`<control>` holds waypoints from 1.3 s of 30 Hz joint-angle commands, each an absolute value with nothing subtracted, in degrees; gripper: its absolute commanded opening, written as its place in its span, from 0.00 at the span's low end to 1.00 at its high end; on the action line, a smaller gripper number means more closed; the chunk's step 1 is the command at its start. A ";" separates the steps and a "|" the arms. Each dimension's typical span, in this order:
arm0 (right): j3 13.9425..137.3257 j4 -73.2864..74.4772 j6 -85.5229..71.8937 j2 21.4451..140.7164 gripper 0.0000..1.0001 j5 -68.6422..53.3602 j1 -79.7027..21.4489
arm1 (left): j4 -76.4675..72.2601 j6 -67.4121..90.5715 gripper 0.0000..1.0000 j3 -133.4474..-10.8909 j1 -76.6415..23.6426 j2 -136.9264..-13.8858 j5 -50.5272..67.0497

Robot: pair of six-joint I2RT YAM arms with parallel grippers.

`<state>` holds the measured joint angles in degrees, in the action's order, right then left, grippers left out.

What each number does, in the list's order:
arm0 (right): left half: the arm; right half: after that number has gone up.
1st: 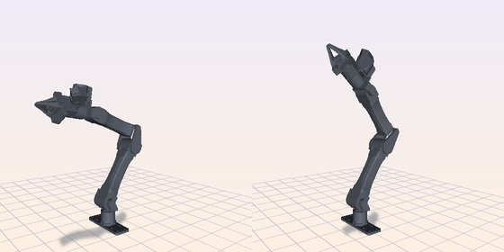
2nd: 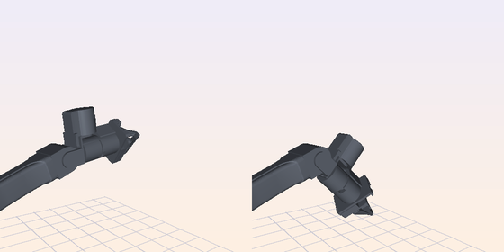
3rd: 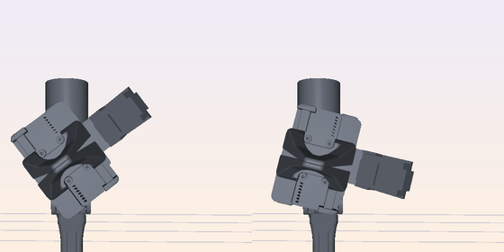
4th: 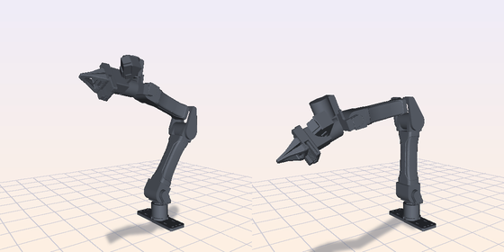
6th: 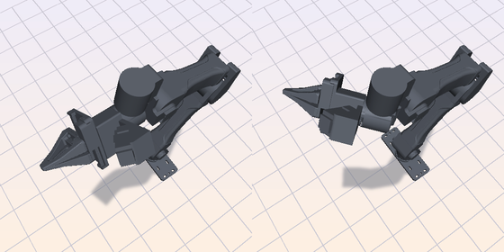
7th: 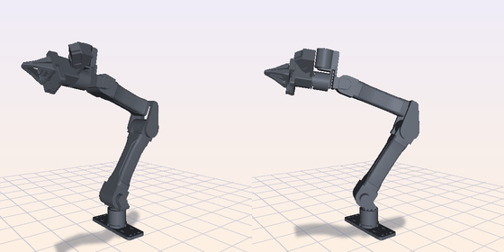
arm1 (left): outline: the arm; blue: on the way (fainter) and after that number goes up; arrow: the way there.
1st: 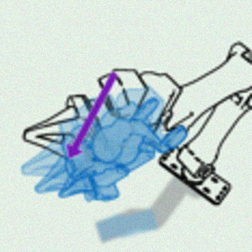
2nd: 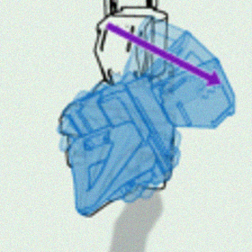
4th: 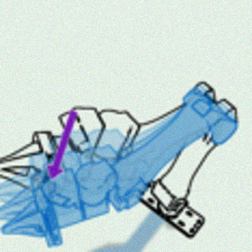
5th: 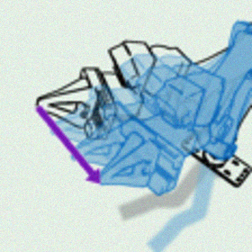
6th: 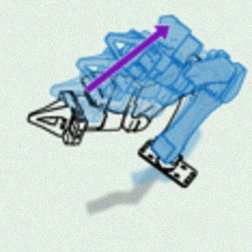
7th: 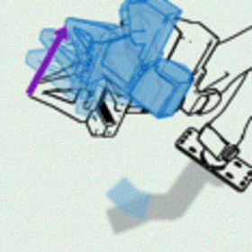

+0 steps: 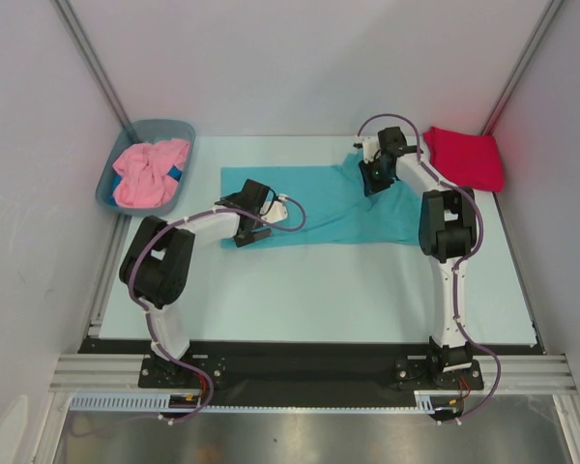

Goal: Fold and stack the t-shirts
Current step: Fold the tshirt

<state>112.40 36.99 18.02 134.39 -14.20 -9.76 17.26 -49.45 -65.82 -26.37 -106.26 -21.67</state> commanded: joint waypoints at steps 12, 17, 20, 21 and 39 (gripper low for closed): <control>115.66 35.42 16.88 131.49 0.10 -14.50 -9.76 | 16.96 -48.60 1.00 -68.38 -26.98 -106.70 -21.01; 115.93 35.42 16.52 130.43 0.08 -14.59 -9.76 | 16.96 -48.52 1.00 -68.73 -26.98 -106.70 -21.01; 116.01 35.25 16.08 129.56 0.08 -14.85 -9.84 | 17.05 -48.52 1.00 -68.73 -26.98 -106.61 -21.01; 116.02 35.24 16.00 129.38 0.08 -14.94 -9.93 | 17.05 -48.52 1.00 -68.64 -26.98 -106.61 -21.01; 116.98 35.24 16.08 128.67 0.07 -14.68 -10.55 | 16.96 -48.43 1.00 -68.99 -27.25 -106.79 -21.01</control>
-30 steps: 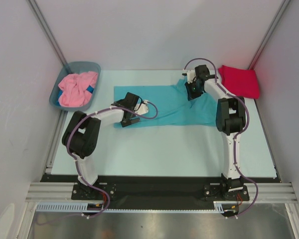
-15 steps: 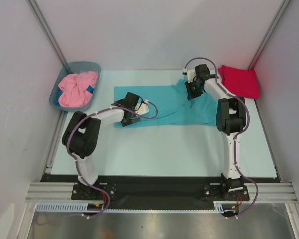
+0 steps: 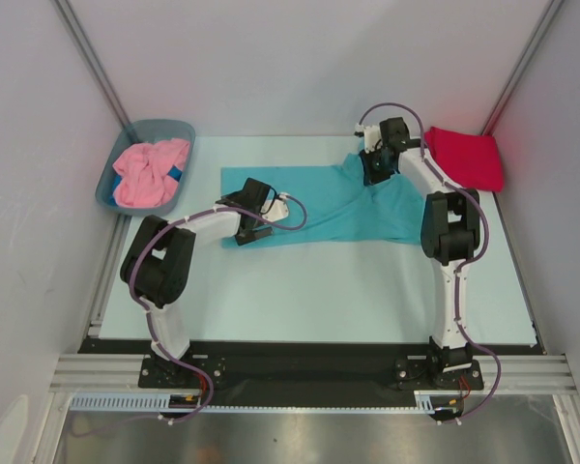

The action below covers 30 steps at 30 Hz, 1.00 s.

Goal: Fold and stack the t-shirts
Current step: Fold the tshirt

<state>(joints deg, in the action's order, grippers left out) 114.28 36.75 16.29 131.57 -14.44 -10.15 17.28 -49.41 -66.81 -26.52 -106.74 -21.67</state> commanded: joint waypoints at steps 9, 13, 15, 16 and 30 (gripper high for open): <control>117.77 35.33 17.23 130.78 0.07 -15.29 -11.51 | 16.96 -48.60 1.00 -69.08 -27.33 -107.05 -21.18; 118.30 35.68 17.75 131.22 0.07 -15.47 -12.39 | 17.05 -48.60 1.00 -69.52 -27.25 -107.31 -21.18; 118.39 35.77 18.02 131.31 0.07 -15.47 -12.66 | 17.05 -48.87 1.00 -69.61 -27.33 -107.40 -21.09; 118.30 35.86 18.10 131.48 0.06 -15.47 -12.83 | 17.05 -48.87 1.00 -69.78 -27.33 -107.40 -21.18; 116.46 35.33 19.34 130.43 0.06 -14.41 -13.01 | 17.82 -47.66 1.00 -70.91 -23.82 -113.20 -16.80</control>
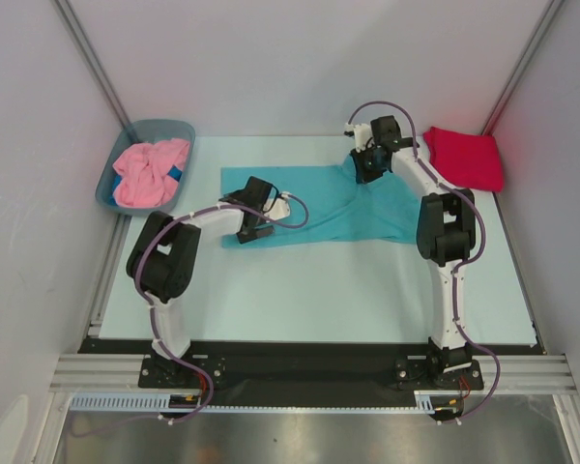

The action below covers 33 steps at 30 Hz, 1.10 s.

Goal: Fold and stack the t-shirts
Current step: Fold the tshirt

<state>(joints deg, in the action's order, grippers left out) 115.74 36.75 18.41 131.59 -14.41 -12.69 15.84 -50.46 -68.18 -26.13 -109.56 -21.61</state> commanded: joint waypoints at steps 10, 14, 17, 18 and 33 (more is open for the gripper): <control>116.28 34.54 19.07 130.16 0.06 -13.89 -12.83 | 23.46 -46.05 1.00 -73.65 -19.34 -114.70 -17.32; 117.60 34.72 18.98 130.69 0.06 -13.89 -12.83 | 28.82 -45.70 1.00 -75.76 -18.55 -116.36 -16.96; 118.21 34.72 19.07 131.22 0.06 -13.89 -13.01 | 30.49 -45.62 1.00 -76.55 -18.02 -116.89 -16.70; 118.30 34.72 19.16 131.39 0.06 -13.97 -13.01 | 30.93 -45.79 1.00 -76.64 -18.02 -117.07 -16.61; 120.93 34.02 23.64 135.00 0.06 -12.75 -14.50 | 36.74 -45.88 0.98 -78.31 -16.96 -118.57 -18.19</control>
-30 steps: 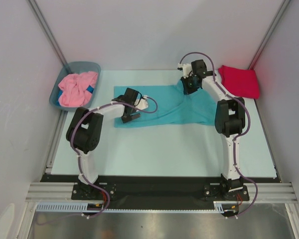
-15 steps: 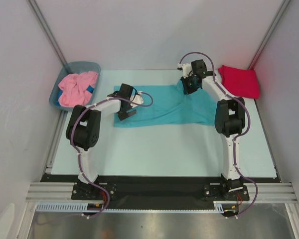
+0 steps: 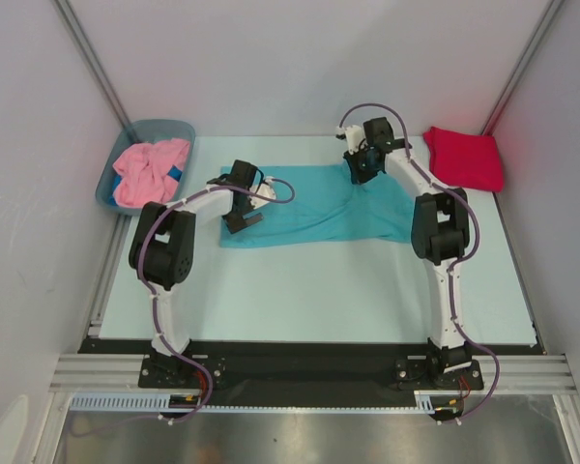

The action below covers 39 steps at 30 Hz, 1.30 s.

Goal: Fold and stack the t-shirts
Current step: Fold the tshirt

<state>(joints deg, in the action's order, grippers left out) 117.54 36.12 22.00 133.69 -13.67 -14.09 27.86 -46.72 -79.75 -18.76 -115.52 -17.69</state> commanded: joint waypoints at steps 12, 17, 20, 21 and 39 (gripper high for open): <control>120.69 34.98 25.40 135.01 0.61 -7.83 -14.33 | 37.88 -46.85 1.00 -79.01 -16.87 -118.22 -22.41; 110.78 34.10 25.40 123.70 0.67 -7.47 -12.48 | 36.04 -45.62 1.00 -79.28 -16.17 -114.00 -23.29; 103.12 32.79 29.42 117.27 0.67 -5.99 -11.95 | 33.67 -47.71 1.00 -77.79 -16.17 -108.21 -21.89; 96.66 32.09 31.18 112.90 0.67 -5.19 -11.95 | 33.05 -48.59 1.00 -77.00 -16.17 -106.80 -21.28; 67.59 31.91 51.94 95.98 0.56 2.72 -12.04 | 27.00 -70.21 1.00 -61.98 -19.51 -89.83 -8.45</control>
